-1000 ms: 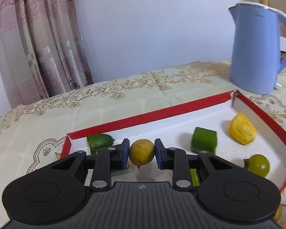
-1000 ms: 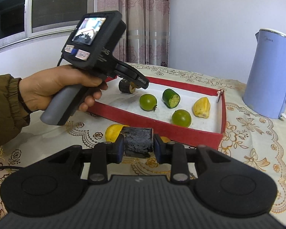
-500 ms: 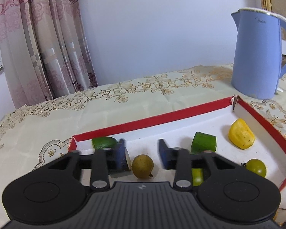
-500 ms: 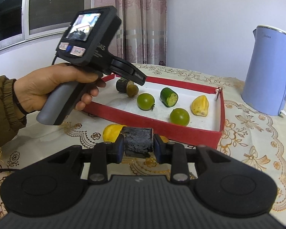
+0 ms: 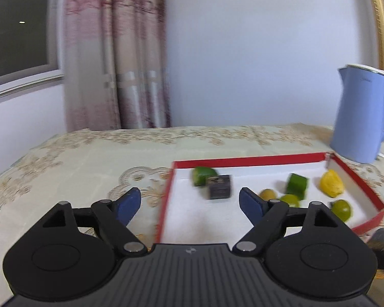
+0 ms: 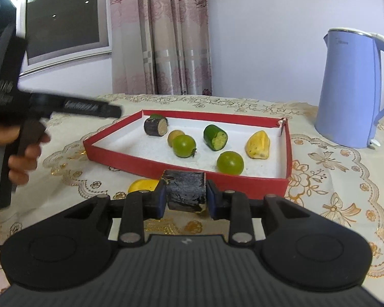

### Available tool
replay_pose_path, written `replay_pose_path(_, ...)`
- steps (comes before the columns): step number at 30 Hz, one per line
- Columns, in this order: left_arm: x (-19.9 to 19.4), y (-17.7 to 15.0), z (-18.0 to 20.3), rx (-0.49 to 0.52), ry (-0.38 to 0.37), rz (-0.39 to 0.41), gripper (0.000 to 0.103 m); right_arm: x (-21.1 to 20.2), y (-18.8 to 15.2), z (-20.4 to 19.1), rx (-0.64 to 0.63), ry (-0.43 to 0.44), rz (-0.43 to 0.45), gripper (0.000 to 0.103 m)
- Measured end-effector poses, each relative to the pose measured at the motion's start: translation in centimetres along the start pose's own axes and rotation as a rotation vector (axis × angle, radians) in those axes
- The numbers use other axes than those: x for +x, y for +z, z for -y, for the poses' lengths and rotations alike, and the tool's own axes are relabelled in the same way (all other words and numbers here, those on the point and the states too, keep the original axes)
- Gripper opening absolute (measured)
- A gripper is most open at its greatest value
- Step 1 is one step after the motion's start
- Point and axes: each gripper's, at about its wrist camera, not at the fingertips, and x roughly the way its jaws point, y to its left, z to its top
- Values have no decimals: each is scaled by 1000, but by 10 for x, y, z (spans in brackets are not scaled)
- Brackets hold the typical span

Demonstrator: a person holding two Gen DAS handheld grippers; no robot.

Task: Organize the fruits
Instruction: 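Carry the dark log piece into the red tray and open the right gripper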

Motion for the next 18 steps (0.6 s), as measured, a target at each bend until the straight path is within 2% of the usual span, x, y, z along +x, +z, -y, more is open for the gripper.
replay_pose_path(2, 5, 2, -6, 8, 14, -30, 84, 2, 0, -1, 0, -4, -4, 30)
replay_pose_path(5, 3, 3, -15, -29, 12, -9, 84, 3, 0, -4, -7, -13, 3, 30)
replay_pose_path(18, 11, -5, -13, -3, 31, -48, 84, 5, 0, -4, 16, -21, 20, 30)
